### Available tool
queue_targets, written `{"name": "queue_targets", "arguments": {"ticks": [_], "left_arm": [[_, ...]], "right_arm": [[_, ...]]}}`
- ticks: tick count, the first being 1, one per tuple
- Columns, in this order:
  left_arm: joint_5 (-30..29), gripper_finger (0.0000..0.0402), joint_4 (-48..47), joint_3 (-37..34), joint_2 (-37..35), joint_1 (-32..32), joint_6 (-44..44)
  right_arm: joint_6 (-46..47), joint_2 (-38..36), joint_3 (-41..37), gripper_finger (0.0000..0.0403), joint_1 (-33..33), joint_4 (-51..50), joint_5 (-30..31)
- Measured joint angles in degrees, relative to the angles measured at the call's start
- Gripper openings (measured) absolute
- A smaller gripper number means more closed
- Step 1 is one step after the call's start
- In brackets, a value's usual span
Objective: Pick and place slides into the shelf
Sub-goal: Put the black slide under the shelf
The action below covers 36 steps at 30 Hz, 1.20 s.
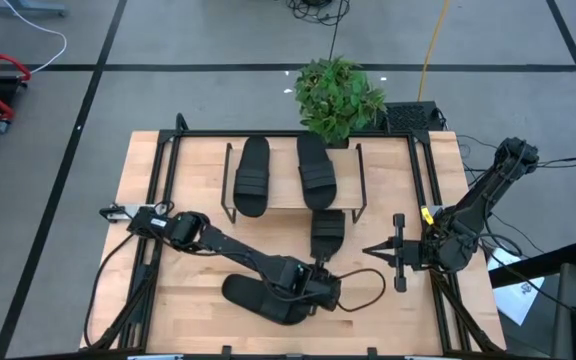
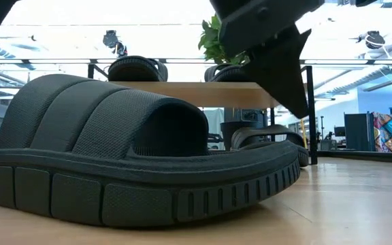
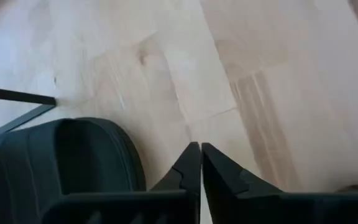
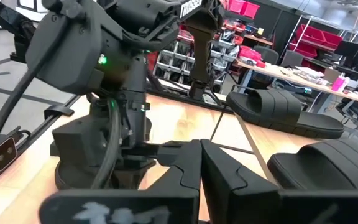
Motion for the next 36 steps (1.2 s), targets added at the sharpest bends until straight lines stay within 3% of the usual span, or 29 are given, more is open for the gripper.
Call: {"name": "queue_targets", "arguments": {"ticks": [12,31,36], "left_arm": [[0.3,0.0,4.4,-6.9,0.0,2.0,-0.5],[-0.2,0.0,4.7,-7.0,-0.1,5.7,-1.7],[3.5,0.0,4.4,-7.0,-0.3,4.3,2.0]], "right_arm": [[-0.2,0.0,0.0,0.0,0.0,0.2,0.0],[-0.4,0.0,0.0,0.0,0.0,0.2,0.0],[-0.6,0.0,0.0,0.0,0.4,-0.3,-1.4]]}}
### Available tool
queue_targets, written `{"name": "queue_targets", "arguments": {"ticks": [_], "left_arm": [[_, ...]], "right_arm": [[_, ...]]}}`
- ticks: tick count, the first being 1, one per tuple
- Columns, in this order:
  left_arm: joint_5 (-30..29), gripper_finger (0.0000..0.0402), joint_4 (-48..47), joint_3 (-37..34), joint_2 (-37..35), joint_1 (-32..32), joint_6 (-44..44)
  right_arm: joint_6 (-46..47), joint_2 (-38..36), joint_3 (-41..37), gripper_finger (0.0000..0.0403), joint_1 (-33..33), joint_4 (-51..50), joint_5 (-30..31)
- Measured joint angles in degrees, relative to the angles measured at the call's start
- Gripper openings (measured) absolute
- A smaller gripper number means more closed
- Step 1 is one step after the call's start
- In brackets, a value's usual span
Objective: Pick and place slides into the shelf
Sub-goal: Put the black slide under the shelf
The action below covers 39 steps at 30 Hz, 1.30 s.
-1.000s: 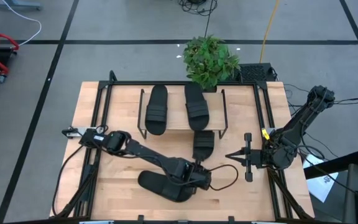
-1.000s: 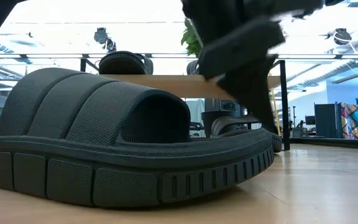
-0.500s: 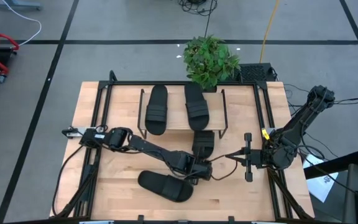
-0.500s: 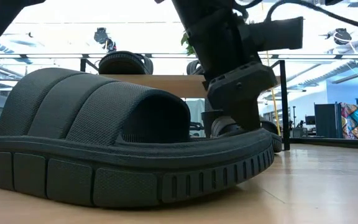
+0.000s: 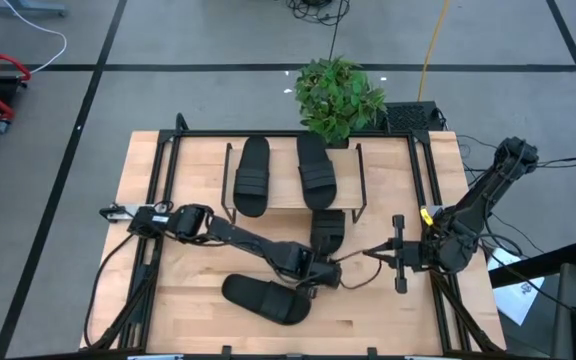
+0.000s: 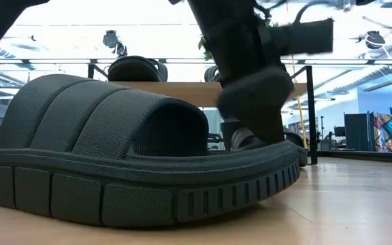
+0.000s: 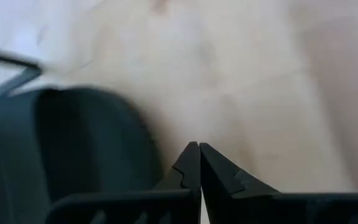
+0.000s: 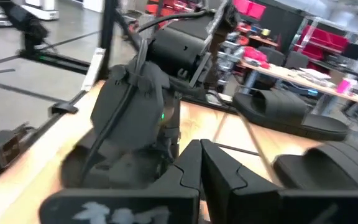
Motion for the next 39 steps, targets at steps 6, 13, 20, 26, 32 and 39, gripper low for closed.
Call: {"name": "queue_targets", "arguments": {"ticks": [6,13,20,26,32,39], "left_arm": [[-5.6,0.0,-2.6,0.0,-5.7,-6.3,7.9],[-17.4,0.0,-12.2,-1.9,-17.7,-11.0,2.7],[-28.7,0.0,-4.9,-24.9,-39.0,-13.9,-6.1],[-29.9,0.0,21.2,-52.5,-60.9,-16.0,-4.6],[-12.9,0.0,57.0,-78.7,-78.6,-15.3,8.9],[-10.4,0.0,73.5,-96.4,-90.2,-15.2,12.9]], "right_arm": [[-2.5,0.0,0.0,0.0,4.3,0.5,3.4],[-3.2,-0.6,0.0,0.0,12.0,2.2,16.9],[-0.5,-0.7,0.0,0.0,17.0,2.0,22.5],[-0.4,-0.7,0.0,0.0,17.6,1.5,22.5],[-1.8,-0.7,0.0,0.0,17.4,1.6,20.6],[-5.6,0.8,-0.6,0.0,15.1,1.5,16.3]]}}
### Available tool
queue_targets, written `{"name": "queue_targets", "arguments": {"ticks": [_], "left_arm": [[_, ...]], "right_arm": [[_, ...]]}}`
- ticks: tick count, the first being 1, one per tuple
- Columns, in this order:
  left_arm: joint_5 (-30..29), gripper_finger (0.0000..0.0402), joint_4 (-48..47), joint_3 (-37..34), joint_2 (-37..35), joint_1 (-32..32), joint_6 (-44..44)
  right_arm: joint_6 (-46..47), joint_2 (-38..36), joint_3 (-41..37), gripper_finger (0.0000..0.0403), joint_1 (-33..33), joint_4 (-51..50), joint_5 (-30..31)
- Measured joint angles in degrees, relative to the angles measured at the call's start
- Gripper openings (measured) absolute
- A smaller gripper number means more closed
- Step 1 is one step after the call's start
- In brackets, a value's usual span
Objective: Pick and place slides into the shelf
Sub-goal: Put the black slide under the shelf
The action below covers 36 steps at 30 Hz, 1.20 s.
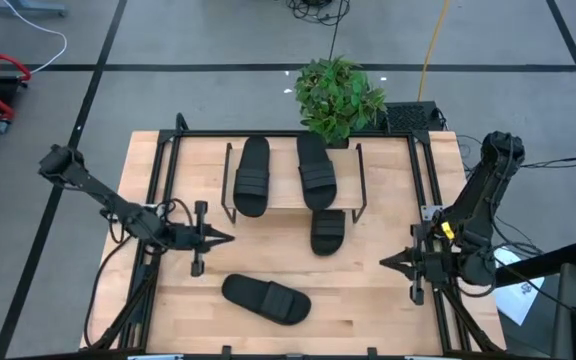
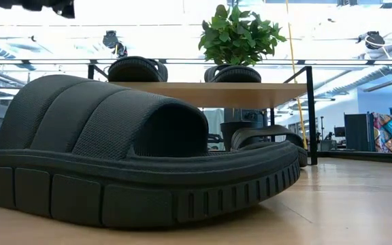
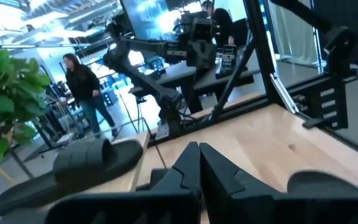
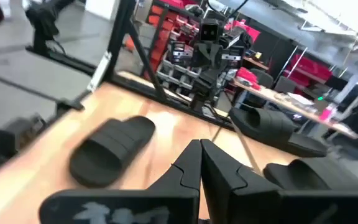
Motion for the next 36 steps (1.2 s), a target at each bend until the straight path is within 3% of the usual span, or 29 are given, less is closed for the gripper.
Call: {"name": "queue_targets", "arguments": {"ticks": [4,7,13,19,24,31,36], "left_arm": [[0.1,0.0,0.0,-2.4,-4.1,0.0,0.8],[0.0,0.0,-0.1,-2.5,-5.8,-0.1,2.5],[-3.6,0.0,-1.4,-2.5,-6.3,-0.1,6.8],[-7.4,0.0001,-5.4,-2.5,-6.4,1.1,5.8],[-7.4,0.0001,-5.4,-2.5,-6.4,2.2,3.9],[-7.4,0.0001,-5.4,-2.5,-6.4,2.9,1.8],[-7.3,0.0001,-5.9,-2.5,-6.4,2.9,0.8]], "right_arm": [[-4.7,2.9,-0.2,0.0,-3.0,0.7,-4.3],[-8.0,6.8,-0.2,0.0,-6.1,7.1,-7.5],[-14.4,20.7,-0.1,0.0,-12.9,23.3,-15.2],[-18.2,34.9,5.4,0.0014,-18.7,24.3,-20.4],[-14.4,41.3,11.1,0.0076,-22.1,23.1,-29.5],[-6.0,47.4,15.8,0.0194,-25.6,22.4,-31.9],[2.9,47.7,17.8,0.0243,-27.1,21.8,-40.1]]}}
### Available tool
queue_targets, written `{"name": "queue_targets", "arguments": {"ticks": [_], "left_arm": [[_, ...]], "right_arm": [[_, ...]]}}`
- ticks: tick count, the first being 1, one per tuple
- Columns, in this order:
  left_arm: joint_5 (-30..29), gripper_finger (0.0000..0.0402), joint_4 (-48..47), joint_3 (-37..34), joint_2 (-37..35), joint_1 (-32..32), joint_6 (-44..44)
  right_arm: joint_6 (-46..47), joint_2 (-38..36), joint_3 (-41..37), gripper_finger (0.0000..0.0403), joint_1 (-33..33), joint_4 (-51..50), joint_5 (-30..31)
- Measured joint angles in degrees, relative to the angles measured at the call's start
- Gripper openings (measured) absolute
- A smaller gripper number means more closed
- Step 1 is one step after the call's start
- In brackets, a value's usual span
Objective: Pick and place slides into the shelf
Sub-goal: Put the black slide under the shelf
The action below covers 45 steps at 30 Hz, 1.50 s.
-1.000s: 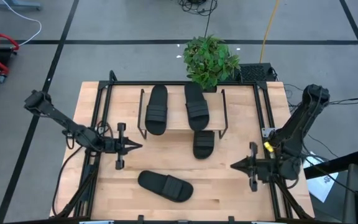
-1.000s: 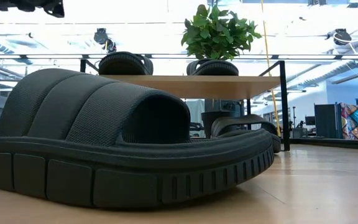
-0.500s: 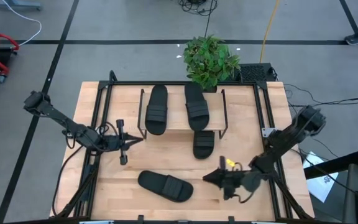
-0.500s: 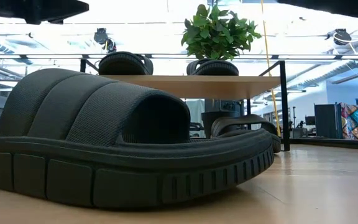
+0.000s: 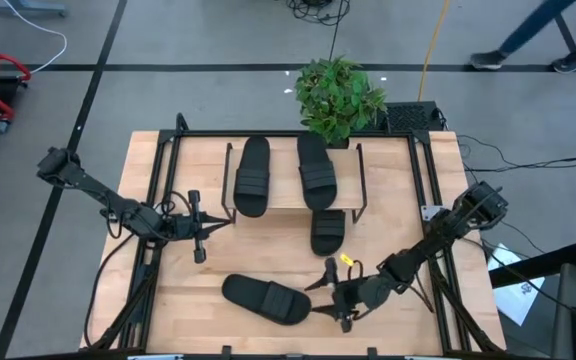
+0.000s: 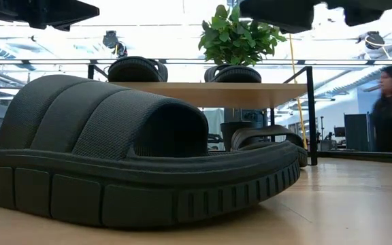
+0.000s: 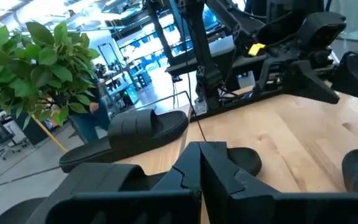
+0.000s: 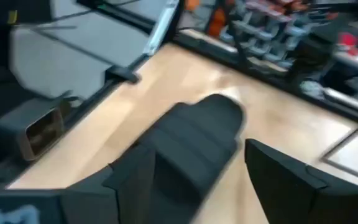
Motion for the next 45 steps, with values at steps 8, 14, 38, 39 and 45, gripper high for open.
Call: {"name": "queue_targets", "arguments": {"ticks": [8,14,38,39,45], "left_arm": [[0.0,0.0001,-0.3,0.0,0.0,0.0,0.1],[0.1,0.0001,-0.7,0.0,0.0,0.0,0.0],[0.4,0.0001,-1.4,0.0,0.0,0.0,-0.2],[0.6,0.0001,-1.3,0.0,0.0,0.0,-0.3],[1.5,0.0001,-1.3,0.0,0.0,0.0,-1.3]], "right_arm": [[-3.2,1.2,2.8,0.0248,-1.3,-8.4,2.5],[-4.5,5.3,4.5,0.0247,-2.4,-7.2,0.0],[-6.3,15.7,12.7,0.0247,-4.0,-5.6,0.2],[-6.5,15.8,13.0,0.0247,-4.0,-5.6,0.2],[-7.2,15.7,13.2,0.0247,-4.0,-5.7,0.1]]}}
